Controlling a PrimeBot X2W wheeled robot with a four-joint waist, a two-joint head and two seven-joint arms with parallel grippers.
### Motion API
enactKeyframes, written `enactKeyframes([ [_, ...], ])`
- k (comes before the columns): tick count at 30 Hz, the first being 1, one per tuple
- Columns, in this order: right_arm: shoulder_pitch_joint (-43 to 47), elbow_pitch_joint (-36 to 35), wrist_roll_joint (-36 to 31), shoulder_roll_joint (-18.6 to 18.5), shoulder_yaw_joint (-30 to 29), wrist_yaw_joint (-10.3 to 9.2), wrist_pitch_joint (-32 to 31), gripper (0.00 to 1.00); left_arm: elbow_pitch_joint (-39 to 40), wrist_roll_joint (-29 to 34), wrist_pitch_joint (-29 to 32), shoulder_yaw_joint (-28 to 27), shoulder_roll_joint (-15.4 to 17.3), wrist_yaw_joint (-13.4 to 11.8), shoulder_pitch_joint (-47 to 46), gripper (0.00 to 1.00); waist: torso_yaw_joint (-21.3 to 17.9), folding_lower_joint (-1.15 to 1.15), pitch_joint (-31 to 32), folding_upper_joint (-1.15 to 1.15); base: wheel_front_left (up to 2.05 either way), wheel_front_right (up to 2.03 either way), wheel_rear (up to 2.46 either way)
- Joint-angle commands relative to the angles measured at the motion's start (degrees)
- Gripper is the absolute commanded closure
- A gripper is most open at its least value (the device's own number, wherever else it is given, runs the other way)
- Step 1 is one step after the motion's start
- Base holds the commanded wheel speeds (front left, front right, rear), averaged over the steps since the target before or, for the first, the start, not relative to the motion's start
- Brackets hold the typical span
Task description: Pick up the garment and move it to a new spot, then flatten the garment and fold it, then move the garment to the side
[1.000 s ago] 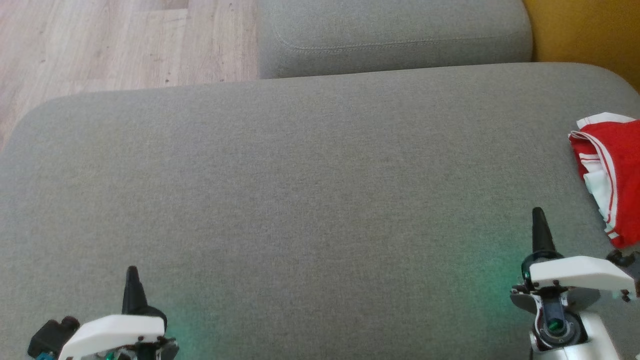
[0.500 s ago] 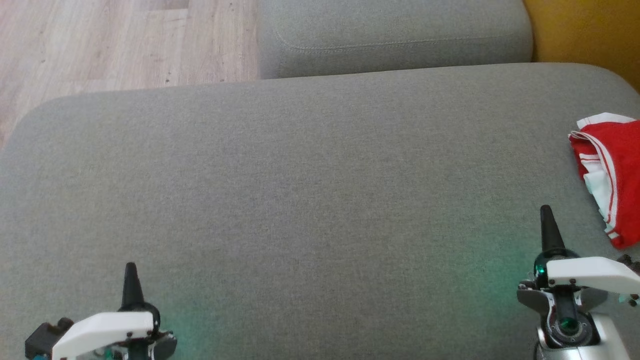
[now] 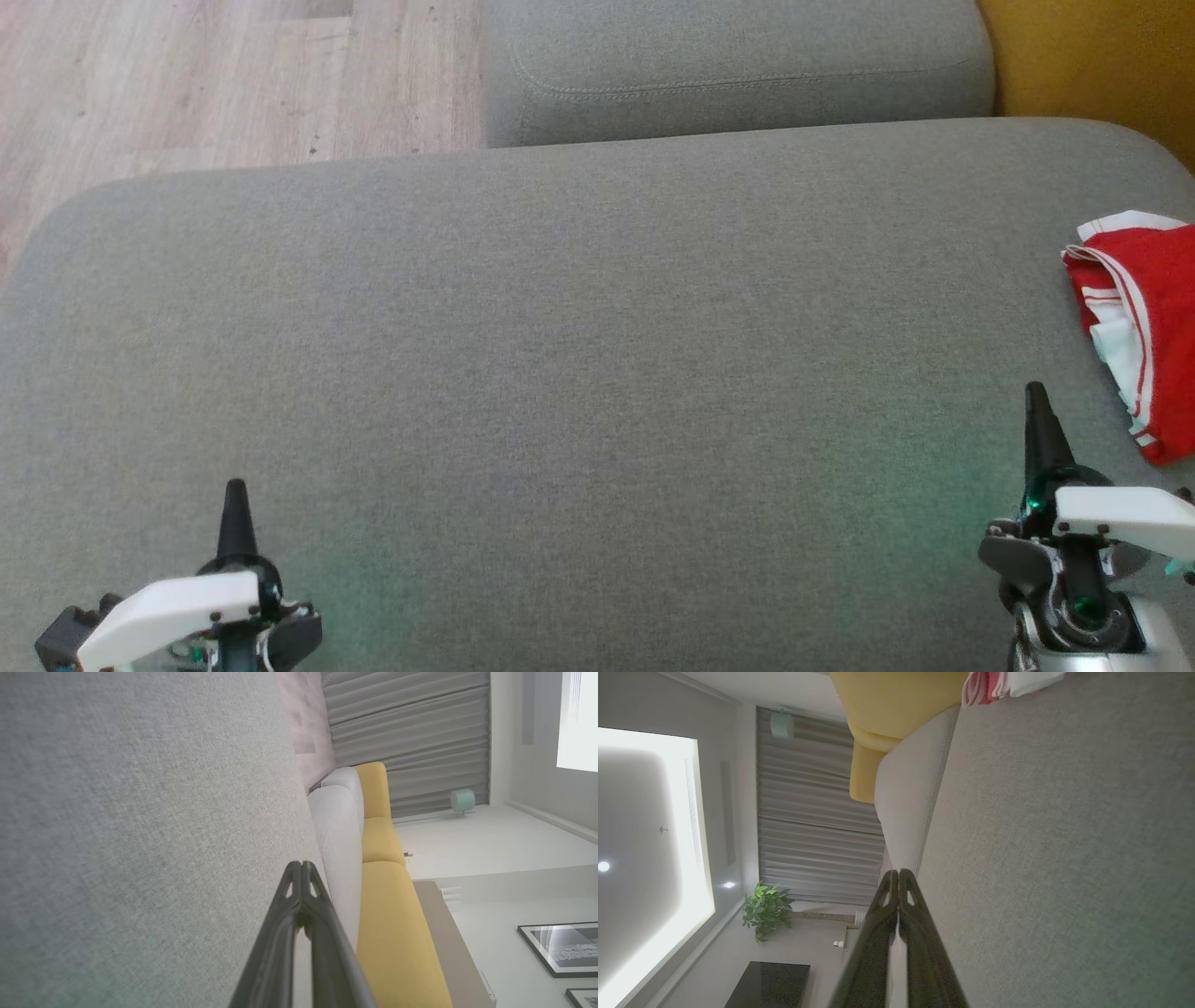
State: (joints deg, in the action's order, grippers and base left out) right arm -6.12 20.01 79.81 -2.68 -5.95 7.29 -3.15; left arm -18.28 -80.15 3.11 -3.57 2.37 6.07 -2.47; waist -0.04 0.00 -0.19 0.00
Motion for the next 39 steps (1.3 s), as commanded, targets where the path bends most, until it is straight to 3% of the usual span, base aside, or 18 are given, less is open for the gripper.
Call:
enactKeyframes([
  [1, -1.1, -2.77, 1.91, -0.22, 0.72, 0.17, -0.68, 1.0, 2.22, -1.7, 0.64, -1.89, 0.45, 0.65, -3.37, 1.0, 0.01, 0.0, 0.0, 0.0, 0.0, 0.0, 0.0],
  [18, -0.08, -5.96, 12.27, -0.2, -0.57, 0.2, -3.32, 1.0, 4.19, -11.95, 3.34, -2.93, 0.51, 1.41, -3.72, 1.0, 0.04, 0.0, 0.01, 0.0, 0.0, 0.0, 0.0],
  [39, -0.07, -5.99, 12.36, -0.2, -0.57, 0.2, -3.34, 1.0, 4.22, -12.03, 3.36, -2.94, 0.51, 1.42, -3.72, 1.0, 0.04, 0.0, 0.01, 0.0, 0.0, 0.0, 0.0],
])
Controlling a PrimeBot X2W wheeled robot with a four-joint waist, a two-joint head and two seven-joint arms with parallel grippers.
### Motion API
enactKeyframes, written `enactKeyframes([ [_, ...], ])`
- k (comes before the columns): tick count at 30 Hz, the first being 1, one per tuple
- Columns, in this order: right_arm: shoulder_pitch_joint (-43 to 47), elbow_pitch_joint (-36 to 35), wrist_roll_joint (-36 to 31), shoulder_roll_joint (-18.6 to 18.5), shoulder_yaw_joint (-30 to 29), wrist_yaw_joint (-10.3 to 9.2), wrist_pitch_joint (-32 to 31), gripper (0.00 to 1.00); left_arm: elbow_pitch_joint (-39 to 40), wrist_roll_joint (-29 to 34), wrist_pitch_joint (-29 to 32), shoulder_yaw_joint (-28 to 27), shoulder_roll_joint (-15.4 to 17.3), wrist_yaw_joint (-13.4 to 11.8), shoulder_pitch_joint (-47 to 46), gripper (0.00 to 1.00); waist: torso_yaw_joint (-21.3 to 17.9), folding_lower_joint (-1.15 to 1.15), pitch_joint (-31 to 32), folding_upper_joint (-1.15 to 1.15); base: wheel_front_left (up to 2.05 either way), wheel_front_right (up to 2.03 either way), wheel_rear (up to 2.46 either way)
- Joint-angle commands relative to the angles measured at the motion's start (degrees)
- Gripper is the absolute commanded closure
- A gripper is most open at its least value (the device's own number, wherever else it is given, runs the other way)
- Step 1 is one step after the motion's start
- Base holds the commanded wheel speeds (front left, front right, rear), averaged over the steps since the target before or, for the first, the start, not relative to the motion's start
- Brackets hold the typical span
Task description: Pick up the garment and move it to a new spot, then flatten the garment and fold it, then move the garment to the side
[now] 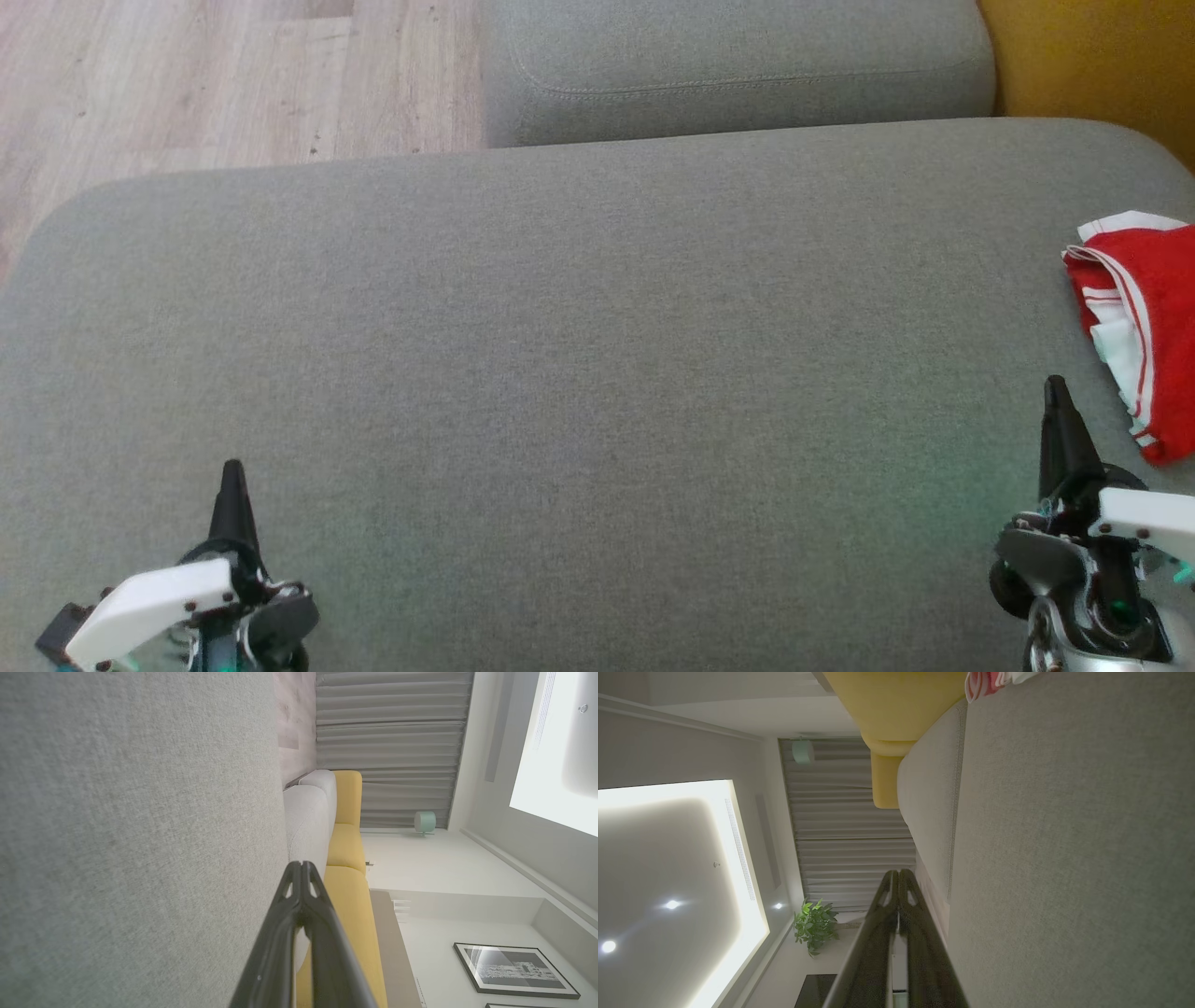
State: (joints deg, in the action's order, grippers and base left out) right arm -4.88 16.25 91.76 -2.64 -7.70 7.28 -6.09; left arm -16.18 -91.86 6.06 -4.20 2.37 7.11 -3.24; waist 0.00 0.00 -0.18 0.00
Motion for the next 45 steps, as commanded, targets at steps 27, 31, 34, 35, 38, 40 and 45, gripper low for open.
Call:
enactKeyframes([
  [27, -1.3, -2.23, 0.41, -0.23, 1.18, 0.21, -0.39, 1.0, 2.12, -0.32, 0.41, -2.3, 0.51, 0.37, -2.95, 1.0, 0.0, 0.0, 0.0, 0.0, 0.0, 0.0, 0.0],
  [31, -1.3, -2.23, 0.41, -0.23, 1.18, 0.21, -0.39, 1.0, 2.12, -0.32, 0.41, -2.3, 0.51, 0.37, -2.95, 1.0, 0.0, 0.0, 0.0, 0.0, 0.0, 0.0, 0.0],
  [34, -1.3, -2.23, 0.41, -0.23, 1.18, 0.21, -0.39, 1.0, 2.12, -0.32, 0.41, -2.3, 0.51, 0.37, -2.95, 1.0, 0.0, 0.0, 0.0, 0.0, 0.0, 0.0, 0.0],
  [35, -1.3, -2.23, 0.41, -0.23, 1.18, 0.21, -0.39, 1.0, 2.12, -0.32, 0.41, -2.3, 0.51, 0.37, -2.95, 1.0, 0.0, 0.0, 0.0, 0.0, 0.0, 0.0, 0.0],
  [38, -1.3, -2.23, 0.41, -0.23, 1.18, 0.21, -0.39, 1.0, 2.12, -0.32, 0.41, -2.3, 0.51, 0.37, -2.95, 1.0, 0.0, 0.0, 0.0, 0.0, 0.0, 0.0, 0.0],
  [40, -1.3, -2.23, 0.41, -0.23, 1.18, 0.21, -0.39, 1.0, 2.12, -0.32, 0.41, -2.3, 0.51, 0.37, -2.95, 1.0, 0.0, 0.0, 0.0, 0.0, 0.0, 0.0, 0.0],
  [45, -1.3, -2.23, 0.41, -0.23, 1.18, 0.21, -0.39, 1.0, 2.13, -0.32, 0.41, -2.3, 0.51, 0.37, -2.95, 1.0, 0.0, 0.0, 0.0, 0.0, 0.0, 0.0, 0.0],
])
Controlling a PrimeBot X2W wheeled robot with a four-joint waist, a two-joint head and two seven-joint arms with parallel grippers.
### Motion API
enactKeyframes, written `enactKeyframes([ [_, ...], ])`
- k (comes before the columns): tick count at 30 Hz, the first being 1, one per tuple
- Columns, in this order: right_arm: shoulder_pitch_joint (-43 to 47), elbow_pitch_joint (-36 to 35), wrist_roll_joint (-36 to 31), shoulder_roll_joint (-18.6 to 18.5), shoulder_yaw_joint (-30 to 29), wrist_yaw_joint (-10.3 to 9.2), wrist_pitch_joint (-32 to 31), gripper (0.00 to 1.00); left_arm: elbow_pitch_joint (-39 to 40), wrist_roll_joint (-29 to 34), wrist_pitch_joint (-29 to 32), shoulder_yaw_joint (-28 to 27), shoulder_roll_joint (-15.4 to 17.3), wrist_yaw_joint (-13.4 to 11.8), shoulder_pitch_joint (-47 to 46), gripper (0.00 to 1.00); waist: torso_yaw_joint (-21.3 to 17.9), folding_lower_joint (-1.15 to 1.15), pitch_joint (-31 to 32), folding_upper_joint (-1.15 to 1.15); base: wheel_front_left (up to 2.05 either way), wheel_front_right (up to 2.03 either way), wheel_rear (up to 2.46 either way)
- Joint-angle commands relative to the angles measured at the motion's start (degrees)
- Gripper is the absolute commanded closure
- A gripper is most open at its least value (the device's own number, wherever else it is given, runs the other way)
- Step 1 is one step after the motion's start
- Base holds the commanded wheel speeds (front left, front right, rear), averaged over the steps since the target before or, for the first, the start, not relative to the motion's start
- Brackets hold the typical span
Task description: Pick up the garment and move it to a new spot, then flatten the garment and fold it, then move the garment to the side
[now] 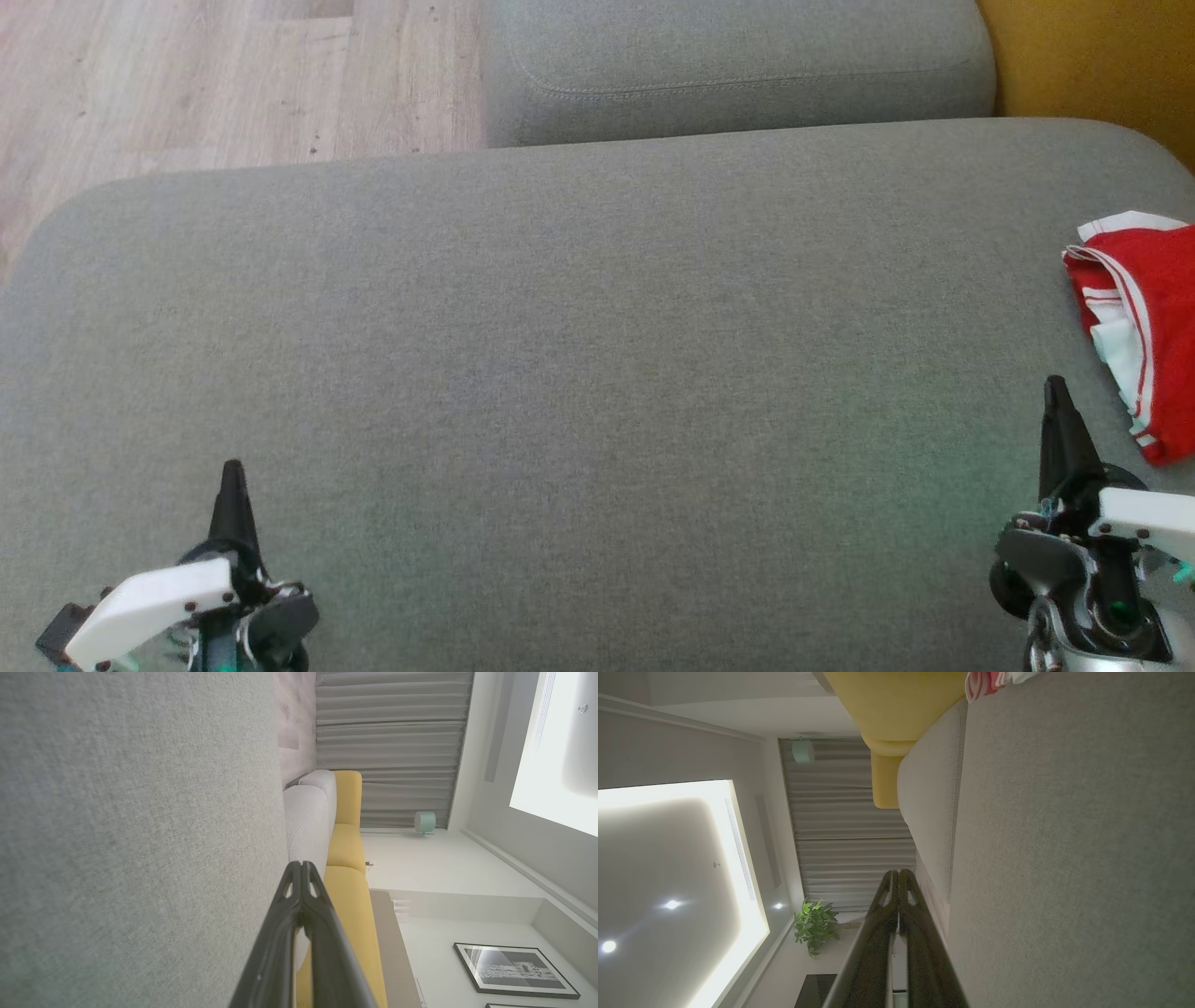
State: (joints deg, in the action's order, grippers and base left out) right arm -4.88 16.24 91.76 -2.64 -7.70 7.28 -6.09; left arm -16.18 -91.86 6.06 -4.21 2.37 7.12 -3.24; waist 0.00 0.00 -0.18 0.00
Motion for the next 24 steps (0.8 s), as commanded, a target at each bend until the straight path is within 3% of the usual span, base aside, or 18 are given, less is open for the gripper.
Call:
enactKeyframes([
  [1, -1.3, -2.22, 0.41, -0.23, 1.18, 0.21, -0.39, 1.0, 2.13, -0.32, 0.41, -2.29, 0.51, 0.36, -2.95, 1.0, 0.0, 0.0, 0.0, 0.0, 0.0, 0.0, 0.0],
  [24, -1.3, -2.22, 0.41, -0.23, 1.18, 0.21, -0.39, 1.0, 2.13, -0.32, 0.41, -2.29, 0.51, 0.36, -2.95, 1.0, 0.0, 0.0, 0.0, 0.0, 0.0, 0.0, 0.0],
])
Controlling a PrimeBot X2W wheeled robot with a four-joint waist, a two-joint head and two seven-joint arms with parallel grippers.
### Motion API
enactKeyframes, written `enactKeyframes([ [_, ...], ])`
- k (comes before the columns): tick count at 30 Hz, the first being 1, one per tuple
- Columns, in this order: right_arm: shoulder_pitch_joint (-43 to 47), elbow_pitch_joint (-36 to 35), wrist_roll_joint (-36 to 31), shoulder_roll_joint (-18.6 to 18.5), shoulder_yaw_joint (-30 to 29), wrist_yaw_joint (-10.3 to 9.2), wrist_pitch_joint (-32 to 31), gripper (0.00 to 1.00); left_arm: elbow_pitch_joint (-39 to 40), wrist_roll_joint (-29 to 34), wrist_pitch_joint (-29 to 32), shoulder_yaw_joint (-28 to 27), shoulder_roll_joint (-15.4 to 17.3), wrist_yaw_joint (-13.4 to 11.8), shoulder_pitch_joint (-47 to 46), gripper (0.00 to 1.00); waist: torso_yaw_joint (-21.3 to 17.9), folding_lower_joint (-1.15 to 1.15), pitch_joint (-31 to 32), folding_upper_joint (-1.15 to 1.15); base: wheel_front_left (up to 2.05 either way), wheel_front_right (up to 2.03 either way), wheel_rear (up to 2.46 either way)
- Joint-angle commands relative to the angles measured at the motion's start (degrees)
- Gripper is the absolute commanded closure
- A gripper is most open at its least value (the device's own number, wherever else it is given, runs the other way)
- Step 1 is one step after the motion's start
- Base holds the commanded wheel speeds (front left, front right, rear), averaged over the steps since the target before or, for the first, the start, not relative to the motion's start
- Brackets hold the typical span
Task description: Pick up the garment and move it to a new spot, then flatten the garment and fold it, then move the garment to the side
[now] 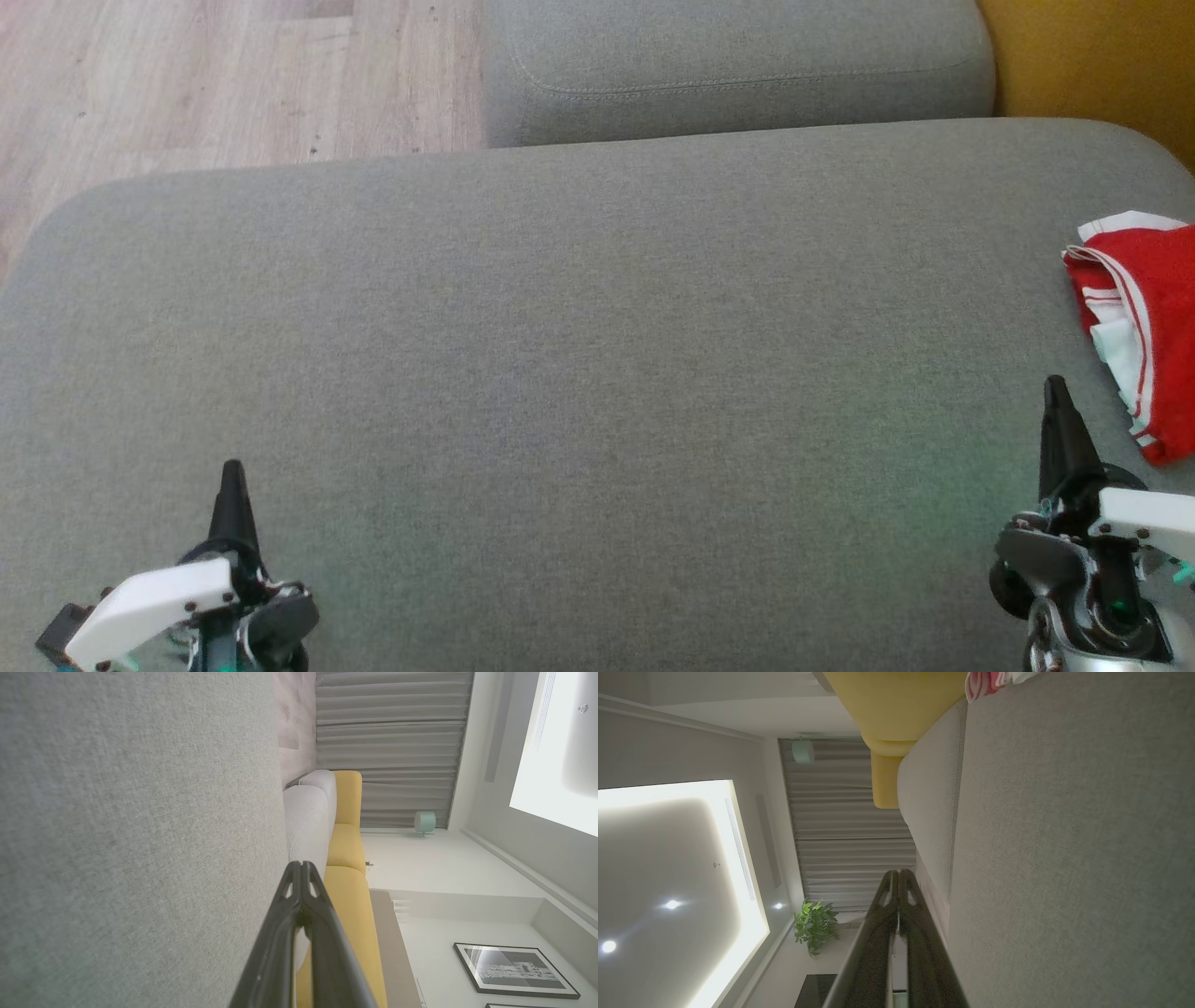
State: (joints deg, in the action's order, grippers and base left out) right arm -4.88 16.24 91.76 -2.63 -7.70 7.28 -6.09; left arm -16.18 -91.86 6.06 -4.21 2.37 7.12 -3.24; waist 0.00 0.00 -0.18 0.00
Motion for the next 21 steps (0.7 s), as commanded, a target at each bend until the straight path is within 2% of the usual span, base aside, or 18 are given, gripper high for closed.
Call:
enactKeyframes([
  [1, -1.3, -2.22, 0.41, -0.25, 1.18, 0.21, -0.39, 1.0, 2.13, -0.32, 0.41, -2.29, 0.51, 0.36, -2.95, 1.0, 0.0, 0.0, 0.0, 0.0, 0.0, 0.0, 0.0],
  [21, -1.3, -2.22, 0.41, -0.25, 1.19, 0.21, -0.39, 1.0, 2.13, -0.32, 0.41, -2.29, 0.51, 0.36, -2.95, 1.0, 0.0, 0.0, 0.0, 0.0, 0.0, 0.0, 0.0],
])
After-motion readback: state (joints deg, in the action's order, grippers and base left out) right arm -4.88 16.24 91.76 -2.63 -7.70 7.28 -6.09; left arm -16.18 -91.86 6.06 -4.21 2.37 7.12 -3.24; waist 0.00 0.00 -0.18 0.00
